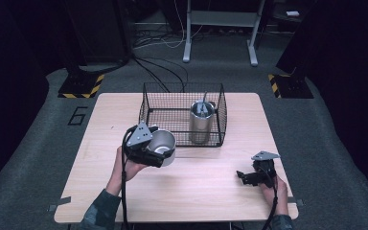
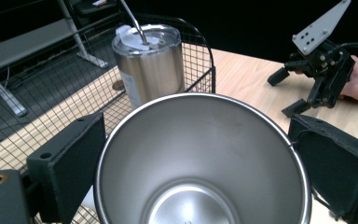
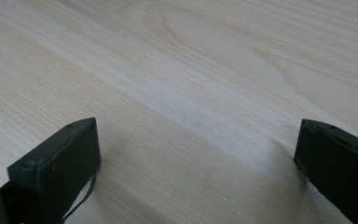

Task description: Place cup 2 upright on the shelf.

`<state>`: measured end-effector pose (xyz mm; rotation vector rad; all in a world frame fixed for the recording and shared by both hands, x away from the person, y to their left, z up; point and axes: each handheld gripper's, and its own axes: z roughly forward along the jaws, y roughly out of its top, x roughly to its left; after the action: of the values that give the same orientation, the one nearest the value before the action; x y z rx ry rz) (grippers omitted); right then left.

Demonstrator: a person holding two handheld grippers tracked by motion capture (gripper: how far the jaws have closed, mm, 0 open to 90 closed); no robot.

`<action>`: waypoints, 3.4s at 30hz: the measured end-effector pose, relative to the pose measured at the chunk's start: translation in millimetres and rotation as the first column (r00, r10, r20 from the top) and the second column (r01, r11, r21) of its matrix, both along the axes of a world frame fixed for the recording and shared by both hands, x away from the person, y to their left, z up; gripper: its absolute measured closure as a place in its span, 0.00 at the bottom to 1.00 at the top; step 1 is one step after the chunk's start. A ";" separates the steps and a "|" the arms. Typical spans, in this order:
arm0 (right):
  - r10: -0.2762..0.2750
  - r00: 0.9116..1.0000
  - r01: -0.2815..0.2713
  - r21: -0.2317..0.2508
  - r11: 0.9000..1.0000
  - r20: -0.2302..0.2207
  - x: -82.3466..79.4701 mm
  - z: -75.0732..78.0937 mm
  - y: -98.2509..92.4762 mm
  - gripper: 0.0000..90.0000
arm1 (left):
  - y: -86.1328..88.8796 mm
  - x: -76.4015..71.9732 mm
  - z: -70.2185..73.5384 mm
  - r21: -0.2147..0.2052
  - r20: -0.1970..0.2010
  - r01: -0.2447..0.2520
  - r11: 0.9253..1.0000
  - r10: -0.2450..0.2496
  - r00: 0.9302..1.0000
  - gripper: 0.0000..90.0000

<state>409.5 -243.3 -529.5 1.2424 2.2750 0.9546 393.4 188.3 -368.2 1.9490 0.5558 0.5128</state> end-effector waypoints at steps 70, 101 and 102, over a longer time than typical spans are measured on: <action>0.000 1.000 0.000 0.000 1.000 0.000 0.0 0.0 0.0 0.00 | -9.7 128.5 14.7 -0.025 -0.027 -0.233 0.972 0.233 0.972 0.07; 0.000 1.000 0.000 0.000 1.000 0.000 0.0 0.0 0.0 0.00 | -29.1 165.3 -34.2 0.021 -0.117 -0.313 0.950 0.313 0.942 0.07; 0.000 1.000 0.000 -0.001 1.000 0.000 0.0 0.0 0.0 0.00 | -29.8 165.8 -35.5 0.025 -0.123 -0.314 0.949 0.315 0.941 0.07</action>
<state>409.5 -243.4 -529.5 1.2418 2.2752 0.9541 559.1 158.6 -403.7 1.9151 0.9577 0.5925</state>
